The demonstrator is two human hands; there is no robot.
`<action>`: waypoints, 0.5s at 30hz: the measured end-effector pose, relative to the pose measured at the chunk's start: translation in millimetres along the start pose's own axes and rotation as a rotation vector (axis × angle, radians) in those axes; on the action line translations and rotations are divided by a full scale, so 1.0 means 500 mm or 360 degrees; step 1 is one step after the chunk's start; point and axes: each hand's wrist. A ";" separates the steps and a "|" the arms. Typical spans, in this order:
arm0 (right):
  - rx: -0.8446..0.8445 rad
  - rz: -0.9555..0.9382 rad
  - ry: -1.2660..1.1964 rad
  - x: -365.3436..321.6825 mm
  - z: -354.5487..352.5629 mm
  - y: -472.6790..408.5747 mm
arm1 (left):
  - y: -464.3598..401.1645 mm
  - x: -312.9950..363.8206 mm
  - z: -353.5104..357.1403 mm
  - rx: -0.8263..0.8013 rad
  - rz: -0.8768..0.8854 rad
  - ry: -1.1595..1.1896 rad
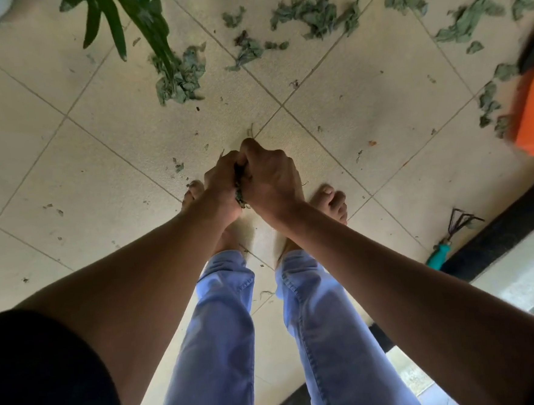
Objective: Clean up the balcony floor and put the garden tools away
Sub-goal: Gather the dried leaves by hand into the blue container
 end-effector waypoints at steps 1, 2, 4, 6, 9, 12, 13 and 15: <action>0.0040 -0.0043 0.0021 0.000 0.001 -0.004 | 0.005 0.006 -0.002 -0.0035 0.0007 -0.0001; 0.0081 -0.0094 0.0062 0.003 0.003 -0.009 | -0.002 0.009 -0.009 -0.0042 0.0032 -0.0001; 0.0096 -0.0166 0.0099 0.010 0.000 -0.022 | -0.005 0.014 -0.016 -0.0004 0.0049 0.0061; 0.0024 -0.0184 0.0010 0.024 -0.011 -0.040 | -0.023 0.019 -0.028 0.0046 0.0040 0.0082; -0.0005 -0.0200 0.0085 0.064 -0.018 -0.083 | -0.036 0.033 -0.045 0.0104 -0.0077 0.0203; 0.0013 -0.0231 0.0361 0.116 0.007 -0.139 | -0.057 0.038 -0.077 0.0124 -0.0125 0.0230; -0.0029 -0.0236 0.0447 0.130 0.020 -0.154 | -0.062 0.036 -0.086 0.0132 -0.0122 0.0226; -0.0129 -0.0302 0.0577 0.150 0.042 -0.177 | -0.064 0.033 -0.100 0.0162 -0.0143 0.0233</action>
Point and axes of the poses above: each hand's wrist, its own y-axis away from the middle knuckle, its own z-axis out of the palm, x = y × z, and after that the axes turned 4 degrees about -y, right-handed
